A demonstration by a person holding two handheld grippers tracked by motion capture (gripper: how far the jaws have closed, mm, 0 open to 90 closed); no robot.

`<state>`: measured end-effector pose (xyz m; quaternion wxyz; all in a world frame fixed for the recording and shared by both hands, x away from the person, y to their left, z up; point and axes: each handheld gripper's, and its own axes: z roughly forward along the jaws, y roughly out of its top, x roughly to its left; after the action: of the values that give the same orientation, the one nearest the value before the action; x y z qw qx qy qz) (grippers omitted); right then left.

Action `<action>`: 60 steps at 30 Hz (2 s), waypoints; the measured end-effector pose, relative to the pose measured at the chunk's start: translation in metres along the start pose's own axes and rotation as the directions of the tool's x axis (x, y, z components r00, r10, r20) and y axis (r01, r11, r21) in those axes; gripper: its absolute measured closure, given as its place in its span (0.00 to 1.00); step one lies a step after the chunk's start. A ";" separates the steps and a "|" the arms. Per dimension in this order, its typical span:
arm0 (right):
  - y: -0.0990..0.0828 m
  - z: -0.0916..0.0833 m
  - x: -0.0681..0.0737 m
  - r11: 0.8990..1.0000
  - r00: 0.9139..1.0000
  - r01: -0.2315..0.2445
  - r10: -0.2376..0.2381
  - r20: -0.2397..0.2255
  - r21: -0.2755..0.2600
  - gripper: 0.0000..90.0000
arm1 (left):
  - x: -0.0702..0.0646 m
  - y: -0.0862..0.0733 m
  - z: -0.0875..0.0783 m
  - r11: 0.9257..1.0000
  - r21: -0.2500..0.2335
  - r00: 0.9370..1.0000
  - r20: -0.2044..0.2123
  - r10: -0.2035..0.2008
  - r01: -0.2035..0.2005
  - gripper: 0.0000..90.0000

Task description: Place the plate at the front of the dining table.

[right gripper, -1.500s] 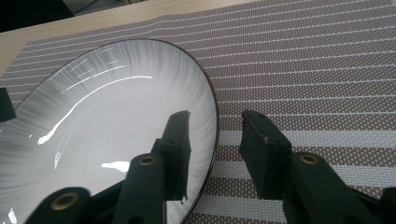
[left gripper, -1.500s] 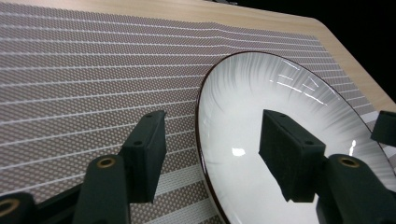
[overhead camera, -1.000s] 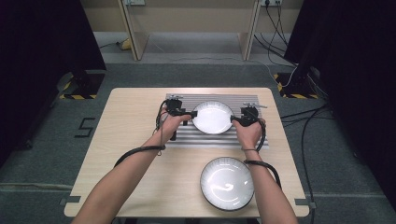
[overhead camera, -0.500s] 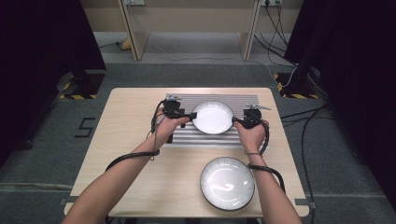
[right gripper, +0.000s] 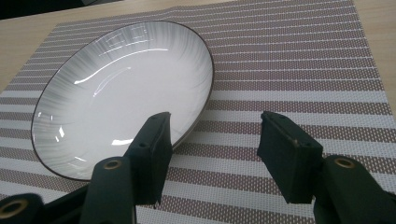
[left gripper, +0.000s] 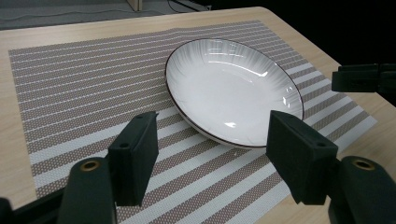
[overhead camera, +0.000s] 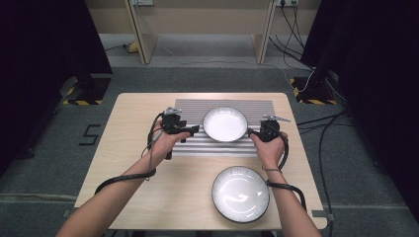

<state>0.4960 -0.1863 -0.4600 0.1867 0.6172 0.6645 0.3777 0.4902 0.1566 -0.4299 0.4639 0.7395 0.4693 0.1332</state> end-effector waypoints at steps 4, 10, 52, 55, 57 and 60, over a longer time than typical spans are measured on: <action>-0.003 -0.003 0.001 1.000 1.000 0.006 -0.006 -0.001 0.003 0.49 | 0.003 -0.007 -0.009 1.000 0.000 1.000 0.009 -0.007 0.007 0.37; -0.008 -0.008 0.004 1.000 1.000 0.013 -0.013 -0.004 0.003 0.49 | 0.006 -0.017 -0.021 1.000 -0.009 1.000 0.016 -0.002 0.002 0.37; -0.057 -0.055 -0.011 1.000 1.000 0.013 -0.013 -0.004 -0.007 0.48 | 0.029 -0.080 -0.072 0.999 -0.030 1.000 0.012 -0.020 0.020 0.37; -0.061 -0.058 -0.013 1.000 1.000 0.009 -0.009 -0.001 -0.010 0.48 | 0.034 -0.085 -0.074 0.999 -0.027 1.000 0.001 -0.030 0.030 0.37; -0.063 -0.060 -0.014 1.000 1.000 0.007 -0.007 0.001 -0.012 0.48 | 0.037 -0.088 -0.076 0.999 -0.027 0.999 -0.004 -0.034 0.033 0.37; -0.065 -0.064 -0.016 1.000 1.000 0.005 -0.005 -0.001 -0.018 0.48 | 0.040 -0.091 -0.079 0.999 -0.030 0.999 -0.009 -0.034 0.033 0.37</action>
<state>0.4087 -0.2161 -0.4703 0.1928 0.6137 0.6627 0.3834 0.4098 0.2455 -0.4712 0.4747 0.7239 0.4819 0.1360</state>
